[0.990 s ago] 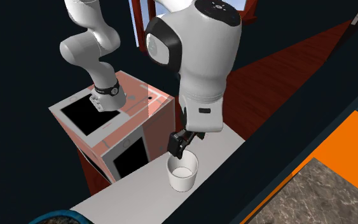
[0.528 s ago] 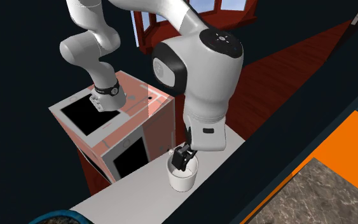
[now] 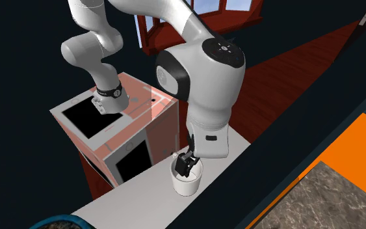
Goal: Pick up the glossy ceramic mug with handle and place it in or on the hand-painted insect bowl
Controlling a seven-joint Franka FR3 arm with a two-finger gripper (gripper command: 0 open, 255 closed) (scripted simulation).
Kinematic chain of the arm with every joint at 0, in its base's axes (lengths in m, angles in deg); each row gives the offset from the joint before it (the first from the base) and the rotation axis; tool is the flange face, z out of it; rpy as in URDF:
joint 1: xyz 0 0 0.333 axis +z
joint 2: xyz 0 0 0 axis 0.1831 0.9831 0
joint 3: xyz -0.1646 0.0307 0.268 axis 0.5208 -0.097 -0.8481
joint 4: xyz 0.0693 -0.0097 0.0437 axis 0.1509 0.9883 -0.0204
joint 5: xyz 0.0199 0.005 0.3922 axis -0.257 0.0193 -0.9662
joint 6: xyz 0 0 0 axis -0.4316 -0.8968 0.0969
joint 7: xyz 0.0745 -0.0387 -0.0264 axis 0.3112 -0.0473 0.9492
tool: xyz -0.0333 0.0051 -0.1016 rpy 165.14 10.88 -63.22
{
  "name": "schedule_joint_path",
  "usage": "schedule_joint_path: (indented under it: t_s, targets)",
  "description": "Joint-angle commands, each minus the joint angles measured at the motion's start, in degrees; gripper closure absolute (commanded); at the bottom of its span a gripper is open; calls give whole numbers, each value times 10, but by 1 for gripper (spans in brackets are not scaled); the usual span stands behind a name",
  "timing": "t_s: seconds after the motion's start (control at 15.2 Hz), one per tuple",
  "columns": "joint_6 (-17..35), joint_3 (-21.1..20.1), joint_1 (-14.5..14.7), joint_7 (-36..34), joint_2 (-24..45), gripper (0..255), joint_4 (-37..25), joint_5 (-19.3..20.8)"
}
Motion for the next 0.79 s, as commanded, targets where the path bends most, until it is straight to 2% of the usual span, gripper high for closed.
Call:
schedule_joint_path:
  t_s: [0.0, 0.07, 0.73]
  targets:
    - [0, 0, 0, 0, 0, 0, 0, 0]
    - [0, 0, 0, 0, 0, 255, 0, 0]
    - [-6, 0, 0, 0, -3, 255, -3, 0]
